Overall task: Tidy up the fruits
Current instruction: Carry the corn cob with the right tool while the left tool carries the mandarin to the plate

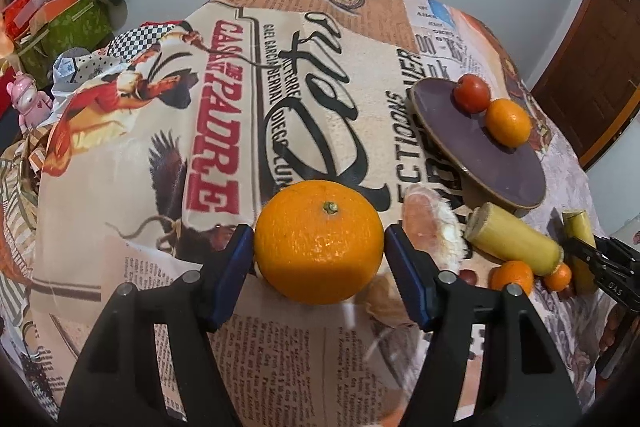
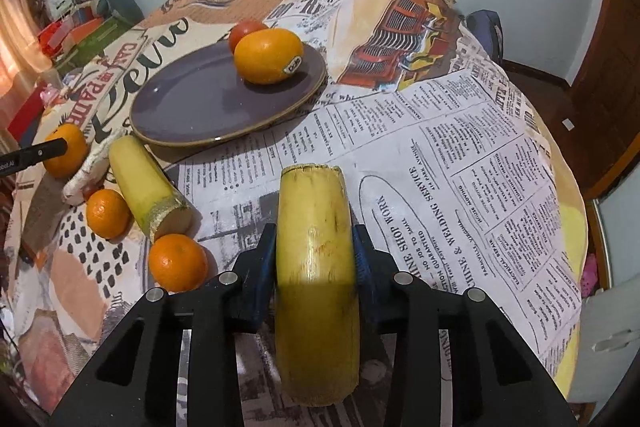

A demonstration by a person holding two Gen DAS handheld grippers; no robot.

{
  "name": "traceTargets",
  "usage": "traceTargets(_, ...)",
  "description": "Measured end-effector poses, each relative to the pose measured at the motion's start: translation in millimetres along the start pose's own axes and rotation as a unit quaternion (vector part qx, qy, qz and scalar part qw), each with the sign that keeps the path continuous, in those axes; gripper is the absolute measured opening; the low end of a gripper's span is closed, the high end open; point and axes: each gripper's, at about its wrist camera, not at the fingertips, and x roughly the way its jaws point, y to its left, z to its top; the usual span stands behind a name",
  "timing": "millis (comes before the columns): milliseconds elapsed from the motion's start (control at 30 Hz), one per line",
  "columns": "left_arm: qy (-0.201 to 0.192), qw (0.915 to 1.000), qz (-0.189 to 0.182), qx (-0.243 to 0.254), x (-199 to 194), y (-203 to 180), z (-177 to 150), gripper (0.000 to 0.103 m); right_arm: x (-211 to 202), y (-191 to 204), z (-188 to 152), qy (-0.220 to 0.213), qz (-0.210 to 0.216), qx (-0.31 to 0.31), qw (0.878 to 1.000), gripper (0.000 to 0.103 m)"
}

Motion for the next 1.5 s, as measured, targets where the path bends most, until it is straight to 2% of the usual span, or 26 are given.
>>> traceTargets(467, -0.051, 0.9984, -0.017, 0.020, -41, -36, 19, 0.066, -40, 5, 28, -0.073, 0.008, -0.003, 0.997, 0.033)
traceTargets(867, -0.077, 0.9956, -0.036, 0.038, -47, -66, 44, 0.066, -45, 21, 67, -0.118, 0.021, -0.025, 0.992, 0.033)
traceTargets(1133, -0.083, 0.9941, -0.042, 0.055, -37, -86, 58, 0.066, -32, 33, 89, -0.127, 0.030, -0.046, 0.990, 0.033)
traceTargets(1500, -0.070, 0.9938, -0.050, 0.071, -3, -103, 74, 0.065, 5, 45, 111, -0.111, 0.048, -0.063, 0.991, 0.033)
